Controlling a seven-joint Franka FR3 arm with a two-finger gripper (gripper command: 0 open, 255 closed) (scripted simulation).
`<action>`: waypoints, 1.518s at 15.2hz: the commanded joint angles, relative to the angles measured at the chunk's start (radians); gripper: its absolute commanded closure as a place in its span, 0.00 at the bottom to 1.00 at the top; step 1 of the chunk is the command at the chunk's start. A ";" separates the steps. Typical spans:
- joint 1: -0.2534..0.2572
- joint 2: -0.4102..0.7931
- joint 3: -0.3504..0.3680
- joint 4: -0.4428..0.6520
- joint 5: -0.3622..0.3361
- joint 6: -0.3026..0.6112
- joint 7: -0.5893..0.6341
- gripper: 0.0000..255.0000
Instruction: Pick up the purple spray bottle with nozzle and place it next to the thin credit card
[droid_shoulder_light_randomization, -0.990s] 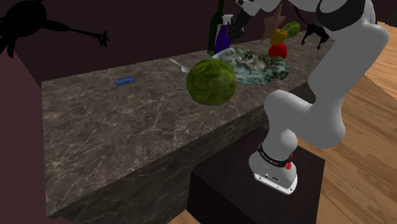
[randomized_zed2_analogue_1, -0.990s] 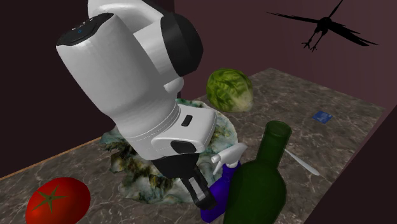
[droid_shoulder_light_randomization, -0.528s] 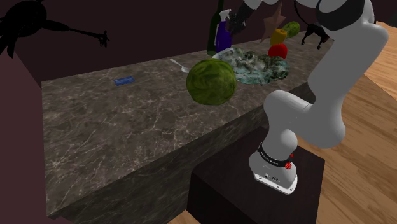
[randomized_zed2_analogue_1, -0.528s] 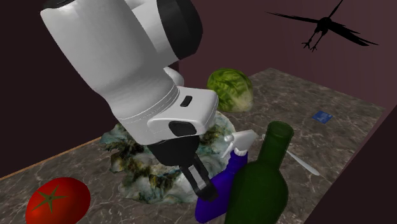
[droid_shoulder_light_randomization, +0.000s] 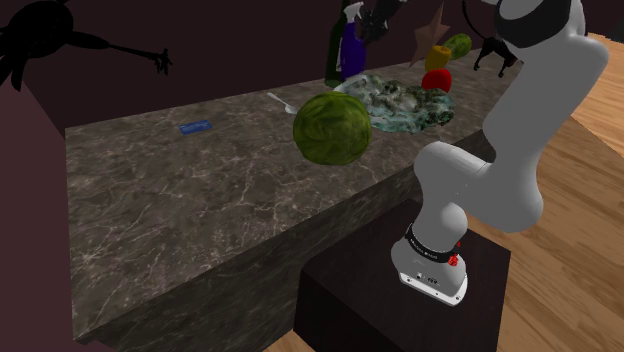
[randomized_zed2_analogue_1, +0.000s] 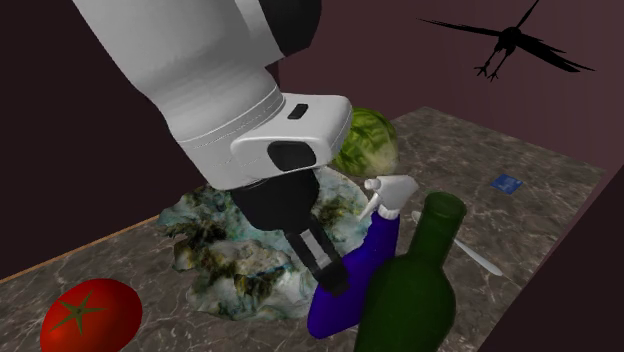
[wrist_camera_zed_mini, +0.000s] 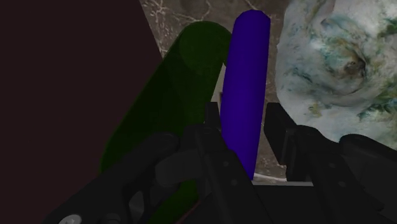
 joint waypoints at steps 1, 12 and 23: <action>-0.015 0.032 0.026 -0.037 0.024 0.021 0.015 1.00; -0.077 0.228 0.206 -0.223 0.177 0.153 0.128 1.00; 0.161 0.275 0.193 -0.250 0.160 0.244 0.353 1.00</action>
